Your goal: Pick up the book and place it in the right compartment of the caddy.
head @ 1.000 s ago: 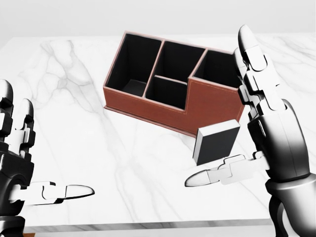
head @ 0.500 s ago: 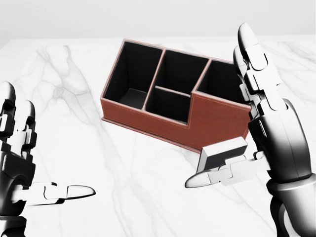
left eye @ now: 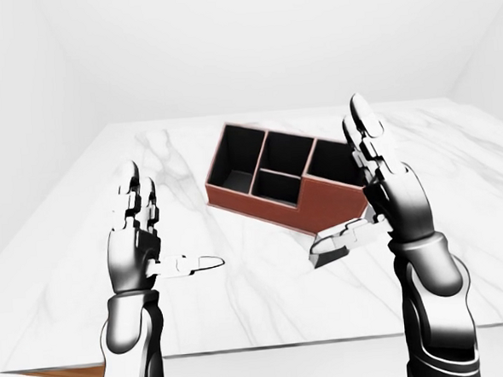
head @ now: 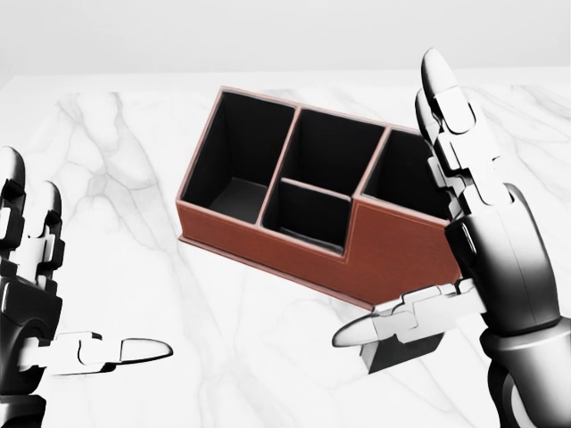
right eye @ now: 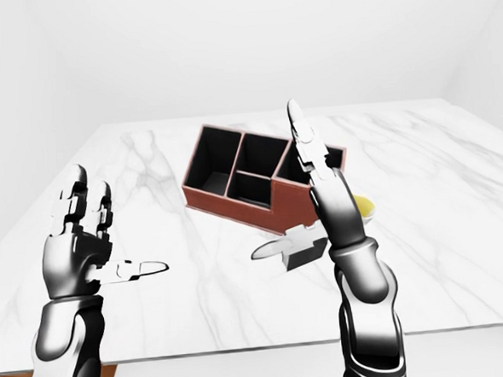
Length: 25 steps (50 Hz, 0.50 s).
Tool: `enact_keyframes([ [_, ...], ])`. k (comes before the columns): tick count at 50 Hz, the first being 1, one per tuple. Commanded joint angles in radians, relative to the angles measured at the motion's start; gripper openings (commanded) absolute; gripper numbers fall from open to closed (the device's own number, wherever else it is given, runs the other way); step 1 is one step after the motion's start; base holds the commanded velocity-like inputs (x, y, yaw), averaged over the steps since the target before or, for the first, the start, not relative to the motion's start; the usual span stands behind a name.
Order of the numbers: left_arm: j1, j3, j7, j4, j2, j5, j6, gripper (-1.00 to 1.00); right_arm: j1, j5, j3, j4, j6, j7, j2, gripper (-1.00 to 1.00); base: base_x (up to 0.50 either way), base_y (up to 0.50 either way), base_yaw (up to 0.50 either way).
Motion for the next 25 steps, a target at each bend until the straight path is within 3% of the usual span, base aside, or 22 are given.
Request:
enact_keyframes([
  [1, 0.002, -0.004, 0.001, 0.001, -0.002, 0.006, -0.001, 1.00, 0.011, -0.002, -0.003, 0.008, 0.000, 0.004, 0.003, 1.00, 0.19, 0.00, 0.00],
  [25, -0.002, -0.010, 0.004, 0.017, -0.001, 0.010, -0.011, 1.00, 0.020, -0.033, 0.007, 0.053, 0.000, 0.002, 0.003, 1.00, 0.15, 0.00, 0.00],
])
